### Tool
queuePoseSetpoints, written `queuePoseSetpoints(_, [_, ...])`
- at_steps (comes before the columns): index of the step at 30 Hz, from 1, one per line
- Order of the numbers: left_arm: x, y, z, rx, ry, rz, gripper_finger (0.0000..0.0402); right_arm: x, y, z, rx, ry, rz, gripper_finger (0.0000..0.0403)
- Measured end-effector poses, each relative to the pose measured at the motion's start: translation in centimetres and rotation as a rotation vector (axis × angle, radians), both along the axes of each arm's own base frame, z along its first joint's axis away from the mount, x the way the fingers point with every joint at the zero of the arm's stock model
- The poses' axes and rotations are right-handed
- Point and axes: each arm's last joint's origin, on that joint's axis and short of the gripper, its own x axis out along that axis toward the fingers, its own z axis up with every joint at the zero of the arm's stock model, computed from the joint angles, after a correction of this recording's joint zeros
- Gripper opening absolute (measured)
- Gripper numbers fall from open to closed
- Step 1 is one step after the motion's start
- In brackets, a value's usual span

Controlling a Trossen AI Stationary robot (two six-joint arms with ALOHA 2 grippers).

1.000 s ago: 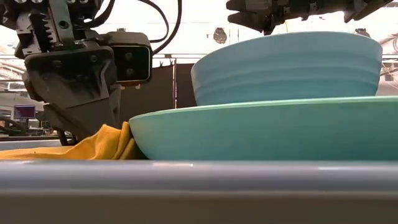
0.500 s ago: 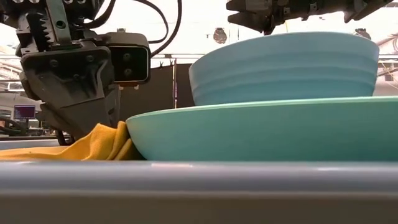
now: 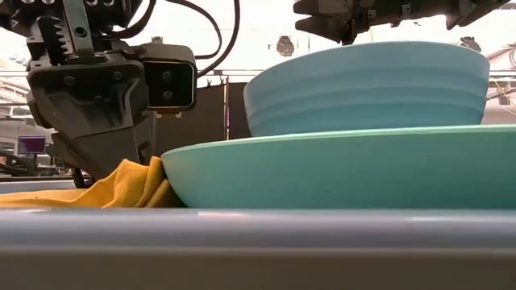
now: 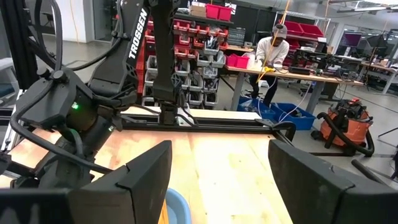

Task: Set up tray
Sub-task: Put the orange napkin to the left of the green plate on the blue serving tray, then put the orange fork on top of the orange napkin on the blue serving tray

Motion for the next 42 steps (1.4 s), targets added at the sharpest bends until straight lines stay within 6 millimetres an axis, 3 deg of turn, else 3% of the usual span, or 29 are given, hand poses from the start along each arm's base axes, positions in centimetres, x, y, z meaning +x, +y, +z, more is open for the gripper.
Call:
queuePoseSetpoints(5, [-0.2, -0.1, 0.5, -0.005, 0.002, -0.014, 0.0003, 0.0, 0.0, 0.0, 0.000, 0.000, 0.002, 0.0256])
queuePoseSetpoints(12, [-1.5, 1.1, 3.9, 0.171, -0.054, 0.051, 0.0003, 0.0, 0.0, -0.1, 0.003, 0.006, 0.001, 0.0256])
queuePoseSetpoints(18, [-2.5, 2.8, 5.9, 0.312, -0.070, 0.110, 0.0007, 0.0, 0.0, -0.1, 0.002, 0.007, 0.001, 0.0256])
queuePoseSetpoints(26, [-2.2, 6.0, 6.4, 0.484, -0.080, 0.159, 0.0013, 0.0, 0.0, 0.0, 0.003, 0.004, 0.001, 0.0256])
queuePoseSetpoints(30, [-1.8, 8.6, 6.8, 0.531, -0.077, 0.203, 0.0015, 0.0, 0.0, 0.0, -0.003, -0.001, 0.001, 0.0256])
queuePoseSetpoints(36, [-1.1, 14.6, 8.4, 0.458, -0.131, 0.259, 0.0008, 0.0, 0.0, 0.2, -0.030, -0.016, -0.002, 0.0256])
queuePoseSetpoints(42, [-1.8, 20.5, 9.3, 0.436, -0.170, 0.365, 0.0013, 0.0, 0.0, 0.4, -0.065, -0.027, -0.002, 0.0256])
